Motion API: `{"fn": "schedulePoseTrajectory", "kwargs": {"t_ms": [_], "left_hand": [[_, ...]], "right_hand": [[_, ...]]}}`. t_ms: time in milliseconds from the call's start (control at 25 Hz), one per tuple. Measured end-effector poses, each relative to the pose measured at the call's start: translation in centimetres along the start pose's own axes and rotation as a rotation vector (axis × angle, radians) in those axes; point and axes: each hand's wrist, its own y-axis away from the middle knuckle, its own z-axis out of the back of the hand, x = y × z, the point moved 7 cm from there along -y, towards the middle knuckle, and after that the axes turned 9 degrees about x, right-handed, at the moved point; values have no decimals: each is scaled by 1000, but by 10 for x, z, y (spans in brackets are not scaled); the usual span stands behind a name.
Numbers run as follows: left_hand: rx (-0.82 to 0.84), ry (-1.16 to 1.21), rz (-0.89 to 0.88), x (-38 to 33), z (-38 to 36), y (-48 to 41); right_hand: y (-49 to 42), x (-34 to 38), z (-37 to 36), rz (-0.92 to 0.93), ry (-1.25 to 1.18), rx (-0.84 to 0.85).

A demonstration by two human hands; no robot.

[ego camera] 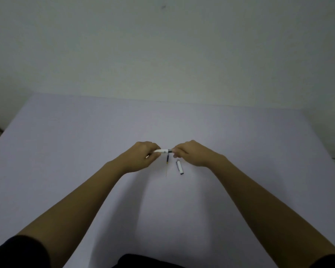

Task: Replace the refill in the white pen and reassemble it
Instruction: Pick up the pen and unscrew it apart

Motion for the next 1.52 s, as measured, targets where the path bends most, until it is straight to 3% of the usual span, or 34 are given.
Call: {"fn": "schedulePoseTrajectory", "kwargs": {"t_ms": [120,280,360,480,560,760,840,960,1120,1320,1520], "left_hand": [[16,86,-4,-9,1,4],[19,229,60,-9,4,8],[8,231,50,-13,5,12],[-14,189,16,-18,9,17],[-25,147,-14,-23,10,19],[-131,140,-35,-35,13,28],[-178,101,-38,-37,14,32],[-175,-21,-41,-42,11,32],[-215,-66,-72,-49,17,30],[-170,-116,-70,-52,18,31],[-155,-108,-66,-56,23,27]], "right_hand": [[19,10,15,49,2,-113],[40,31,24,173,317,-322],[49,34,25,200,289,-383],[51,27,22,123,49,-273],[51,26,22,103,98,-235],[68,42,40,261,258,-418],[66,42,41,215,280,-373],[66,46,42,207,369,-310],[80,54,54,328,410,-422],[74,55,44,273,496,-320],[82,55,53,305,442,-433]]}}
